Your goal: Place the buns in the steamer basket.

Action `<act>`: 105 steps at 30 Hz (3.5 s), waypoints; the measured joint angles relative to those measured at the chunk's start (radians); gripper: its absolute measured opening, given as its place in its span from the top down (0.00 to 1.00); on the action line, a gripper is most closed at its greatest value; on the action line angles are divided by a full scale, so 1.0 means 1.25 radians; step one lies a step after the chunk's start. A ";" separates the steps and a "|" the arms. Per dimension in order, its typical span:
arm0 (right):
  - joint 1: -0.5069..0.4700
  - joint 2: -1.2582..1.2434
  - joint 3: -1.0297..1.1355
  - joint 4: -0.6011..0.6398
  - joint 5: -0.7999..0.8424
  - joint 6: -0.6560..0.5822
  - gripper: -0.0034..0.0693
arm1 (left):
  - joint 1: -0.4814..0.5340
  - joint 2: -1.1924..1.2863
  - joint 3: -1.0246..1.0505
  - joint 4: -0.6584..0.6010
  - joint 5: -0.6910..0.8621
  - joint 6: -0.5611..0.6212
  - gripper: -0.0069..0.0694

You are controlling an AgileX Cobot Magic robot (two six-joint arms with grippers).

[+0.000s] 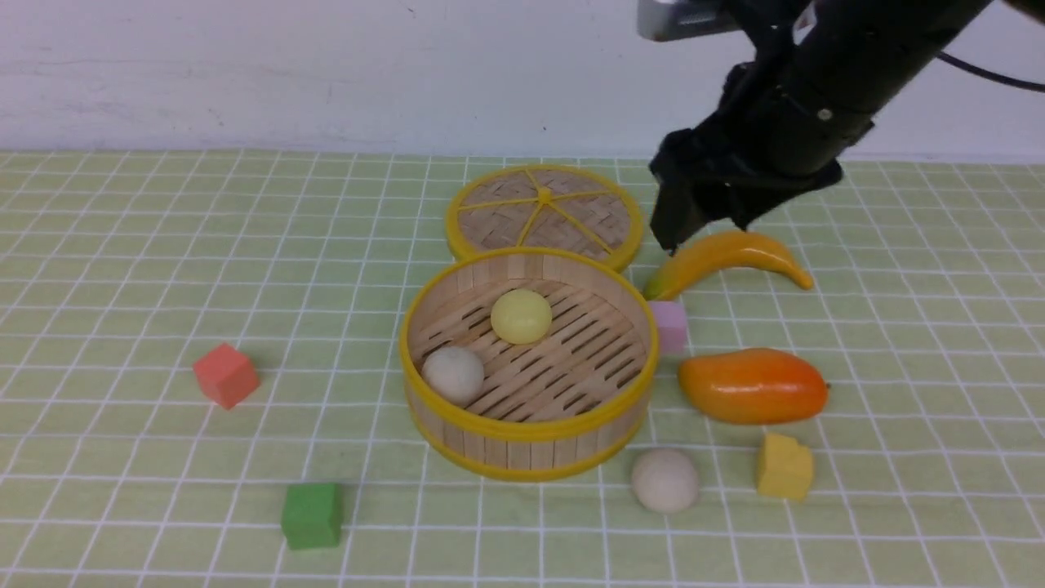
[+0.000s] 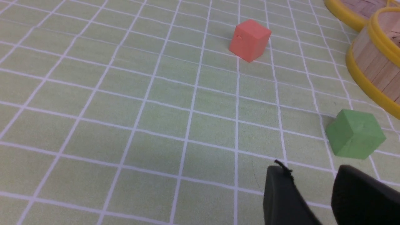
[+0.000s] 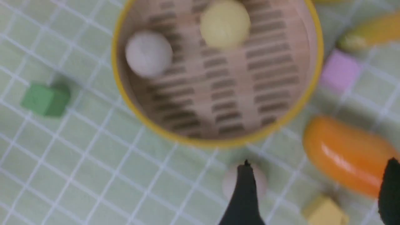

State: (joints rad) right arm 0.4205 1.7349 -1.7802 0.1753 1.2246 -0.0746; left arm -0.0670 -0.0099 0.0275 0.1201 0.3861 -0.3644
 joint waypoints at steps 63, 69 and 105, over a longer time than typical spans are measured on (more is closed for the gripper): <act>0.078 0.144 0.243 -0.057 -0.567 0.129 0.93 | 0.000 0.000 0.000 0.000 0.000 0.000 0.60; 0.078 0.214 0.243 -0.041 -0.561 0.175 0.80 | 0.000 0.000 0.000 0.000 0.000 0.000 0.60; 0.078 -0.583 0.489 -0.017 0.024 0.165 0.97 | 0.000 0.000 0.000 0.000 0.000 0.000 0.60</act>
State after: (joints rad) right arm 0.5177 1.0065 -1.1684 0.1539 1.2540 0.1314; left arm -0.0670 -0.0099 0.0275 0.1201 0.3861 -0.3644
